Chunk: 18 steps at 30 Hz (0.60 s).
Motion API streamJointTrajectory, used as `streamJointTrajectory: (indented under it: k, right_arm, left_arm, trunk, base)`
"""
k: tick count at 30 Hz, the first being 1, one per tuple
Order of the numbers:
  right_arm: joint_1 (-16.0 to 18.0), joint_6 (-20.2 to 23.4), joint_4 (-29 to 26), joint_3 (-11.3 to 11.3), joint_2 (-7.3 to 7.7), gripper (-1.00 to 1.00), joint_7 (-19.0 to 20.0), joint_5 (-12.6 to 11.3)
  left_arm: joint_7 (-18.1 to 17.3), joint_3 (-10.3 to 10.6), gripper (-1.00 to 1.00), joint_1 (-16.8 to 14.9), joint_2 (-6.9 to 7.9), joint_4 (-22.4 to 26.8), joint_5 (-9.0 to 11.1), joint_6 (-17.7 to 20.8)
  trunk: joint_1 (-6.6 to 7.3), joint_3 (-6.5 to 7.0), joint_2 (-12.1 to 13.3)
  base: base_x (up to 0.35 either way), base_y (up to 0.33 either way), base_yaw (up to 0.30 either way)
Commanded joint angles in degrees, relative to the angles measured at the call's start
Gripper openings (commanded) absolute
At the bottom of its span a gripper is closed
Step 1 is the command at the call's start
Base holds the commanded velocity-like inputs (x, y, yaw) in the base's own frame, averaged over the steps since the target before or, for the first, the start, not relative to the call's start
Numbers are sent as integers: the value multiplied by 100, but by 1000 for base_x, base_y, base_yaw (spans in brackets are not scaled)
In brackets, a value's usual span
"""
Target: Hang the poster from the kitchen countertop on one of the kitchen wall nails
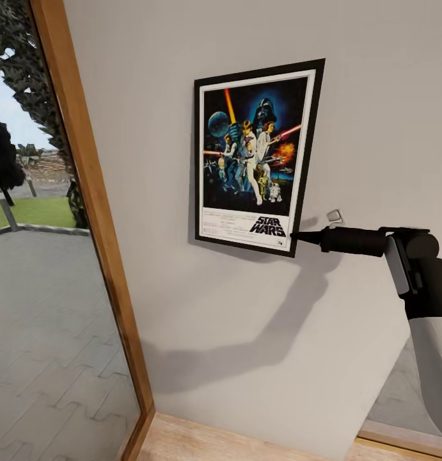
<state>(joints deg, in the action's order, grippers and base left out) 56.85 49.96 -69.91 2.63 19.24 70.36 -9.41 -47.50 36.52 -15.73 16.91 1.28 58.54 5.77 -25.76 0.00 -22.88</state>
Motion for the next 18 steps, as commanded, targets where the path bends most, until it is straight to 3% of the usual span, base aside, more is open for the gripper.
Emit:
streamJointTrajectory:
  k: [1, 18]
  right_arm:
    - [2, 41, 3, 1, 1, -100, 13, -24]
    - [2, 41, 3, 9, 1, -100, 13, -26]
  left_arm:
    - [-16, 31, 100, 0, 3, 4, 61, 59]
    - [-22, 33, 100, 0, 3, 4, 61, 56]
  trunk:
    - [-2, -2, -4]
    - [-2, -2, -4]
  base:
    - [0, 0, 0]
    - [0, -38, 0]
